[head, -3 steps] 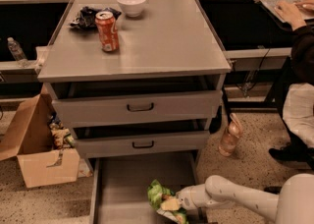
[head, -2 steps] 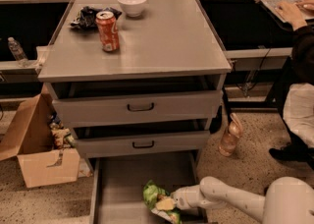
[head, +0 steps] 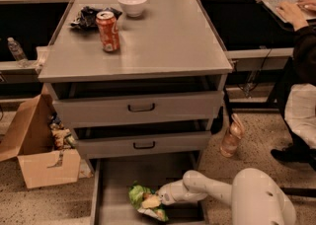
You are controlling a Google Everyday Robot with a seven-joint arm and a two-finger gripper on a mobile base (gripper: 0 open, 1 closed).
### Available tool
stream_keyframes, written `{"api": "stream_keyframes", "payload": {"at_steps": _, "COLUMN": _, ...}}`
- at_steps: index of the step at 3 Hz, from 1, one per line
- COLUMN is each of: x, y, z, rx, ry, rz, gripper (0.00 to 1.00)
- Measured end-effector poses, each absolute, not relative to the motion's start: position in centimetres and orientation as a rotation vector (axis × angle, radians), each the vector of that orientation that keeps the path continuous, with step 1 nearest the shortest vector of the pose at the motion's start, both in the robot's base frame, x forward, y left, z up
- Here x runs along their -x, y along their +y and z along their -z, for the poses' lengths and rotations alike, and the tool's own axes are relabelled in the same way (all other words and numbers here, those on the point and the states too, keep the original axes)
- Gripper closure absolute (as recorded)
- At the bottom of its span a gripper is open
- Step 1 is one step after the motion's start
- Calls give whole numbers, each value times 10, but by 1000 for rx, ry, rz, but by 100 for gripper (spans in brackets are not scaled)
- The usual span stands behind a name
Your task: Place green rice chip bag into bottom drawer
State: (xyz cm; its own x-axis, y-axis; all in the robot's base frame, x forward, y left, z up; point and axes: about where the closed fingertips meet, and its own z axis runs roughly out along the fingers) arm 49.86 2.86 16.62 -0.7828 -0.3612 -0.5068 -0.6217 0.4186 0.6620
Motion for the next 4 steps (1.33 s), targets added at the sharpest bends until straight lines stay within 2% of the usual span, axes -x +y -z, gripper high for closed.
{"api": "stream_keyframes", "payload": {"at_steps": 2, "x": -512, "y": 62, "z": -166, "rx": 956, "ry": 2365, "rz": -1305, "gripper": 5}}
{"api": "stream_keyframes", "payload": {"at_steps": 3, "x": -517, "y": 59, "z": -189, "rx": 958, "ry": 2291, "rz": -1298, "gripper": 0}}
{"api": "stream_keyframes", "payload": {"at_steps": 4, "x": -518, "y": 37, "z": -215, "rx": 925, "ry": 2169, "rz": -1349, "gripper": 0}}
